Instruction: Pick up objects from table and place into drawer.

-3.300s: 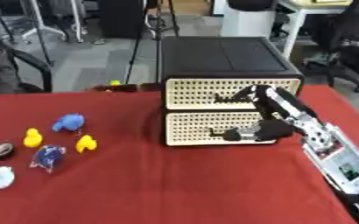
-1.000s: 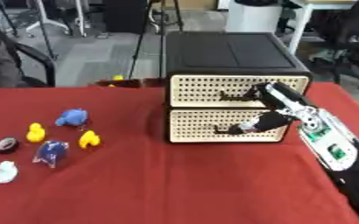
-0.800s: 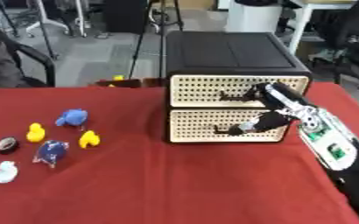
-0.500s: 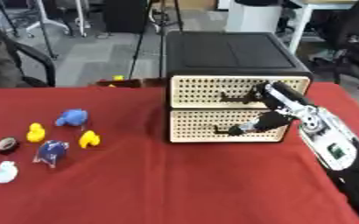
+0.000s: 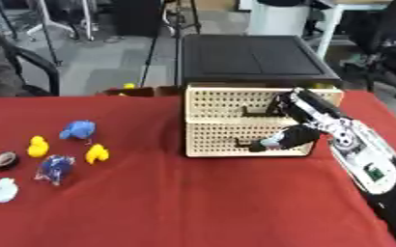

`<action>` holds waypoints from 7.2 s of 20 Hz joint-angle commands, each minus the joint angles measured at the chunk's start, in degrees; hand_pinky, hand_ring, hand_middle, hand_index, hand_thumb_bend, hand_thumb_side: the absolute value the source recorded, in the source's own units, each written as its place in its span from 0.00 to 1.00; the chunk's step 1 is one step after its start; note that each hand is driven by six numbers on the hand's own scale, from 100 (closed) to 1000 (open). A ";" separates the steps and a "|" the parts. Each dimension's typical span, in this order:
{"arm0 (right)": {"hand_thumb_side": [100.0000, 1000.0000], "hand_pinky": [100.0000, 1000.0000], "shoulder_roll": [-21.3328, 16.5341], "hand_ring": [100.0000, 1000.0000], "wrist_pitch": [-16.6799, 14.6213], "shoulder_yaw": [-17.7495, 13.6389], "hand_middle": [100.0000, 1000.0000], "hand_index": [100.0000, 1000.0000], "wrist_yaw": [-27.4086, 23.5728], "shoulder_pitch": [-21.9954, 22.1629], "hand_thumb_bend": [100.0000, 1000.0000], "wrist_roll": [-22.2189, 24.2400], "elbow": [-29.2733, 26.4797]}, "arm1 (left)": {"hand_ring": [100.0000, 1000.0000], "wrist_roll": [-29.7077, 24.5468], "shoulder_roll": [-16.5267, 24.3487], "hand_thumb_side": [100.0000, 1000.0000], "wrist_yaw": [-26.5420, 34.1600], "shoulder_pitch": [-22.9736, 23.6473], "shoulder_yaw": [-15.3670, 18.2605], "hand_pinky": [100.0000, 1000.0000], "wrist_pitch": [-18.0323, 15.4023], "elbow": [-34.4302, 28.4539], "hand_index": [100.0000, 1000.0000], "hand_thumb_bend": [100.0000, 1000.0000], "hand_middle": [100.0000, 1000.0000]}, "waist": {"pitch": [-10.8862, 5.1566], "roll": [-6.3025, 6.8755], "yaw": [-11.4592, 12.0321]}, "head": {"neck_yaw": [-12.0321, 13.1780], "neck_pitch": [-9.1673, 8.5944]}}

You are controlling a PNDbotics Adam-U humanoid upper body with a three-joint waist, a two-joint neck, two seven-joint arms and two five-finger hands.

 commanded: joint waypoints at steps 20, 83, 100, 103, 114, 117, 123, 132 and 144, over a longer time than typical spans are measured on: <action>0.49 0.00 -2.59 0.00 1.20 -1.31 0.01 0.58 2.24 4.78 1.00 0.97 -8.38 | 0.62 -0.03 1.72 0.96 0.10 -0.07 0.86 0.67 0.02 -1.01 0.76 0.14 0.59 | -1.13 -0.52 -0.84 | 0.44 0.00; 0.46 0.00 -1.63 0.00 0.41 -1.61 0.00 0.42 7.37 8.95 1.00 2.45 -8.39 | 0.62 -0.34 2.20 0.96 0.57 0.99 1.00 0.67 0.03 -1.11 0.77 0.13 0.59 | -2.10 -0.93 -1.29 | 0.90 0.31; 0.45 0.00 -1.00 0.00 0.91 -2.40 0.01 0.42 7.24 11.98 1.00 2.09 -10.90 | 0.62 -0.21 2.39 0.96 0.50 1.22 1.14 0.67 0.02 -0.99 0.77 0.13 0.59 | -2.21 -1.00 -1.63 | 0.94 0.34; 0.46 0.00 -0.89 0.00 0.95 -2.52 0.01 0.47 7.07 11.96 1.00 1.77 -10.91 | 0.62 -0.24 2.38 0.96 0.50 1.23 1.14 0.67 0.01 -0.99 0.77 0.13 0.59 | -2.23 -1.00 -1.65 | 0.99 0.28; 0.50 0.00 -0.63 0.00 1.34 -3.12 0.02 0.67 6.11 11.98 1.00 -0.83 -11.56 | 0.62 -0.18 2.45 0.96 0.46 1.40 1.23 0.67 0.00 -0.96 0.77 0.13 0.59 | -2.24 -0.98 -1.77 | 1.01 0.19; 0.50 0.00 -0.65 0.00 1.52 -3.23 0.02 0.67 5.90 11.99 1.00 -1.26 -11.84 | 0.62 -0.17 2.48 0.96 0.45 1.44 1.26 0.67 0.00 -0.95 0.77 0.13 0.59 | -2.27 -0.99 -1.83 | 1.00 0.17; 0.55 0.00 -0.95 0.00 1.40 -3.12 0.01 0.70 8.00 11.27 1.00 -1.22 -12.38 | 0.62 -0.19 2.46 0.96 0.40 1.50 1.24 0.67 -0.03 -0.92 0.76 0.13 0.59 | -2.29 -0.98 -1.87 | 0.80 0.18; 0.53 0.00 -1.12 0.00 1.20 -2.31 0.01 0.70 8.22 9.76 1.00 -0.17 -12.90 | 0.62 -0.36 2.47 0.96 0.43 1.50 1.18 0.67 -0.03 -0.94 0.76 0.13 0.59 | -2.36 -1.10 -1.71 | 0.71 0.30; 0.61 0.00 -2.48 0.00 1.43 -2.64 0.01 0.70 4.38 7.52 1.00 -0.31 -16.38 | 0.62 -0.55 2.70 0.97 0.29 1.75 1.15 0.68 -0.07 -0.77 0.76 0.13 0.59 | -2.59 -1.28 -1.77 | 0.78 0.50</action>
